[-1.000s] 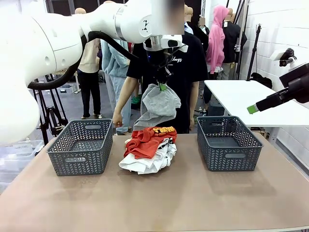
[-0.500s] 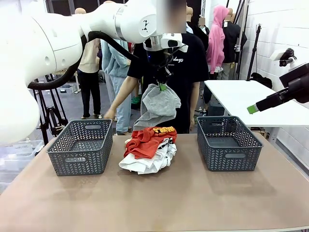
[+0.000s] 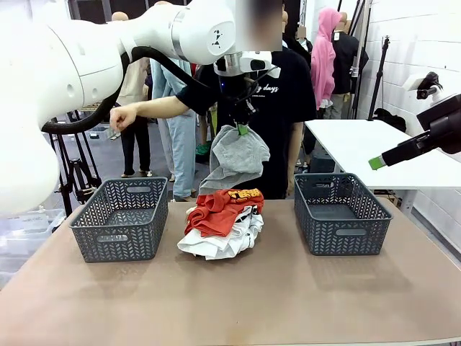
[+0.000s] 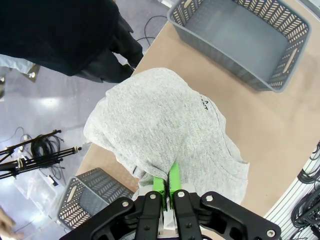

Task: Sort the tops and bottoms.
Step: Sort the clothes according to human instructions.

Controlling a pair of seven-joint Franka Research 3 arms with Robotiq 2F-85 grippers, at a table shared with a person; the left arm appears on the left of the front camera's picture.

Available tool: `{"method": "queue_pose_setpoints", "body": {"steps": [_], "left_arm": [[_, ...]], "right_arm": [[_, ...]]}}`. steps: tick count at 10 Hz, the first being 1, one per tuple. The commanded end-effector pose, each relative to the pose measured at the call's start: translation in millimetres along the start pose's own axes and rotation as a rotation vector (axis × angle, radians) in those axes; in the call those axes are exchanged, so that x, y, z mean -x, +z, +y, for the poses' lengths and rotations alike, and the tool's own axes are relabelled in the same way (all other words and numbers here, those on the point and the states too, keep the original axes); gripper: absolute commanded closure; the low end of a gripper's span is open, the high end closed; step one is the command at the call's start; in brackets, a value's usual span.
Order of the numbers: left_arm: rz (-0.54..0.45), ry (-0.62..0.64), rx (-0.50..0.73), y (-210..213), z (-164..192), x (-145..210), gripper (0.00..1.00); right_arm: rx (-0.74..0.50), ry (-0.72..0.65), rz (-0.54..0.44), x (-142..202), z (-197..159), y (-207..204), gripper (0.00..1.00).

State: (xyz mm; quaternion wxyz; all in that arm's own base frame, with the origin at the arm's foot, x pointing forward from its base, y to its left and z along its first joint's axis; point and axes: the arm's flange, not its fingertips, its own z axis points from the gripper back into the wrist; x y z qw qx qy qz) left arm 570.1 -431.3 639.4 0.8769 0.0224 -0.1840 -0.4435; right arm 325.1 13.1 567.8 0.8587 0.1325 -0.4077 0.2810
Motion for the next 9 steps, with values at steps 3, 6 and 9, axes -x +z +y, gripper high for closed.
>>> {"method": "queue_pose_setpoints", "body": {"steps": [3, 6, 9], "left_arm": [[-0.004, 0.001, -0.003, 3.4, 0.6, 0.1, 1.0], [-0.004, 0.001, -0.003, 3.4, 0.6, 0.1, 1.0], [-0.004, 0.001, -0.003, 3.4, 0.6, 0.1, 1.0]], "right_arm": [[-0.014, 0.0, 0.001, 1.4, -1.1, -0.7, 0.0], [-0.014, 0.0, 0.001, 1.4, -1.1, -0.7, 0.0], [-0.014, 0.0, 0.001, 1.4, -1.1, -0.7, 0.0]]}}
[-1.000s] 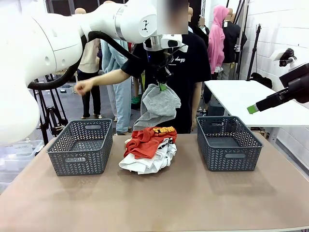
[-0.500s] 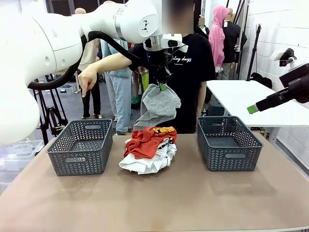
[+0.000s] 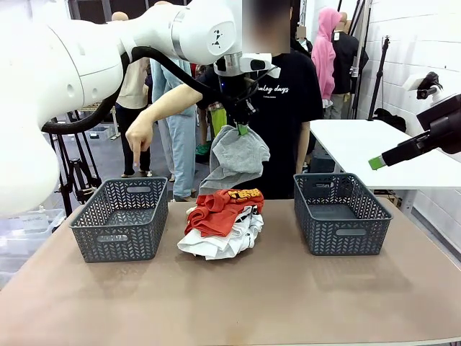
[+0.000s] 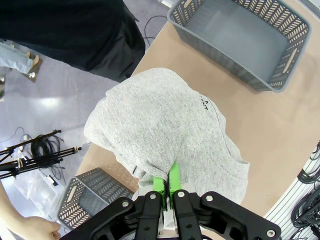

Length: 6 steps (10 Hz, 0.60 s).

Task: Sort the tops and bottoms.
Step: Sort the clothes according to human instructions.

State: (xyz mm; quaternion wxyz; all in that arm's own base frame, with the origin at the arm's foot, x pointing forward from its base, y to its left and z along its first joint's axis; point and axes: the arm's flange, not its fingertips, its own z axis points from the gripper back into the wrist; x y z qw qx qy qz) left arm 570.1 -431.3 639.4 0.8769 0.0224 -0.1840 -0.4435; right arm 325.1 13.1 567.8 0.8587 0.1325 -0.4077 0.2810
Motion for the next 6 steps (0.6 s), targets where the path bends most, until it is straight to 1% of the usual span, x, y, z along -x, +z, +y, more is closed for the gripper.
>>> {"method": "queue_pose_setpoints", "body": {"steps": [1, 5, 6], "left_arm": [[-0.004, 0.001, -0.003, 3.4, 0.6, 0.1, 1.0], [0.0, 0.0, 0.0, 0.0, 0.0, 0.0, 1.0], [-0.007, 0.011, -0.052, 24.0, -4.7, 14.7, 1.0]], "right_arm": [[-0.014, 0.0, 0.001, 1.4, -1.1, -0.7, 0.0], [-0.014, 0.0, 0.001, 1.4, -1.1, -0.7, 0.0], [-0.014, 0.0, 0.001, 1.4, -1.1, -0.7, 0.0]]}}
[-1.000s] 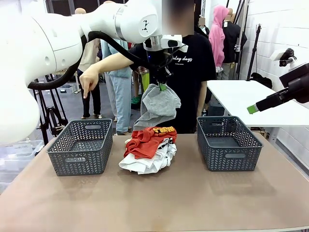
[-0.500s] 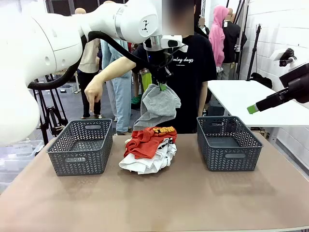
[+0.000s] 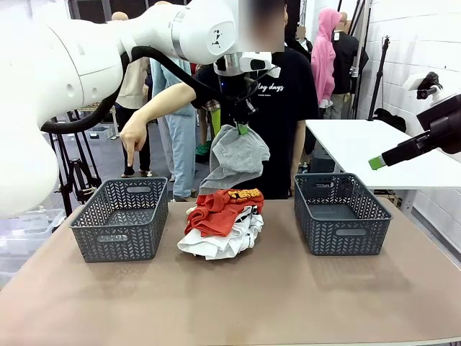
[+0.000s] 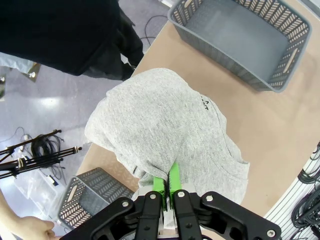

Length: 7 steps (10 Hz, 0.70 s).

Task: Sort the tops and bottoms.
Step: Sort the clothes according to human instructions.

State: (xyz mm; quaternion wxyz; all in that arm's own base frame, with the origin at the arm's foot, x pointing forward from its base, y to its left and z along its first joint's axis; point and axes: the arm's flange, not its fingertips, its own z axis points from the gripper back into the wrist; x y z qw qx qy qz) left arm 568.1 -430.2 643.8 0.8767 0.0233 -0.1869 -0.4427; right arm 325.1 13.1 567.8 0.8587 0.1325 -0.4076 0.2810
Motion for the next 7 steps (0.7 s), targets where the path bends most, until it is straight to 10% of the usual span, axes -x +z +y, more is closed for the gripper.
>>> {"method": "queue_pose_setpoints", "body": {"steps": [1, 7], "left_arm": [[-0.007, 0.018, -0.093, 41.2, -8.5, 29.7, 1.0], [0.033, 0.326, -0.281, 96.6, 27.3, 138.6, 1.0]], "right_arm": [[-0.014, 0.0, 0.001, 1.4, -1.1, -0.7, 0.0], [-0.014, 0.0, 0.001, 1.4, -1.1, -0.7, 0.0]]}}
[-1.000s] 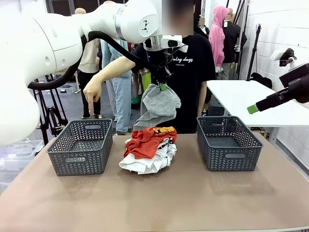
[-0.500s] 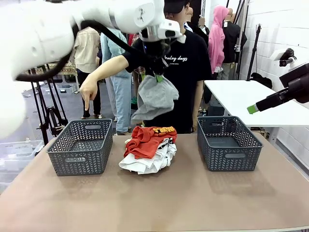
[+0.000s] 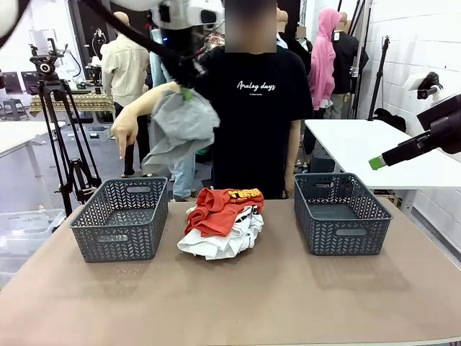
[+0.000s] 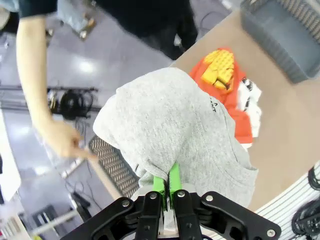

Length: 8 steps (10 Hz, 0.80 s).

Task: Sort the tops and bottoms.
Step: Sort the clothes according to human instructions.

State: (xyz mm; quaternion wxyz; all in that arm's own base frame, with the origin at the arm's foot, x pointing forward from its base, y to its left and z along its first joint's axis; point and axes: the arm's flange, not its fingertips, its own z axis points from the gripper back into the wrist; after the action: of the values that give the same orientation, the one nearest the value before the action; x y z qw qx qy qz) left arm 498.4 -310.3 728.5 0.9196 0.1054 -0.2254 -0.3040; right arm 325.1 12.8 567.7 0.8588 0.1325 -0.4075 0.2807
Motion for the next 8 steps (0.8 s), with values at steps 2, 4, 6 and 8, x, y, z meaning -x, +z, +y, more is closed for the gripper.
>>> {"method": "queue_pose_setpoints", "body": {"steps": [2, 4, 6, 8], "left_arm": [[0.042, 0.153, -0.045, -43.7, 6.4, 57.9, 1.0], [0.059, 0.104, -0.028, -33.1, 15.1, 35.6, 1.0], [0.059, 0.104, -0.028, -33.1, 15.1, 35.6, 1.0], [0.065, 0.125, -0.031, -39.3, 8.2, 41.6, 1.0]], "right_arm": [[-0.014, 0.0, 0.0, 1.3, -0.9, -0.8, 0.0], [-0.014, 0.0, 0.0, 1.3, -0.9, -0.8, 0.0], [-0.014, 0.0, 0.0, 1.3, -0.9, -0.8, 0.0], [-0.014, 0.0, 0.0, 1.3, -0.9, -0.8, 0.0]]}}
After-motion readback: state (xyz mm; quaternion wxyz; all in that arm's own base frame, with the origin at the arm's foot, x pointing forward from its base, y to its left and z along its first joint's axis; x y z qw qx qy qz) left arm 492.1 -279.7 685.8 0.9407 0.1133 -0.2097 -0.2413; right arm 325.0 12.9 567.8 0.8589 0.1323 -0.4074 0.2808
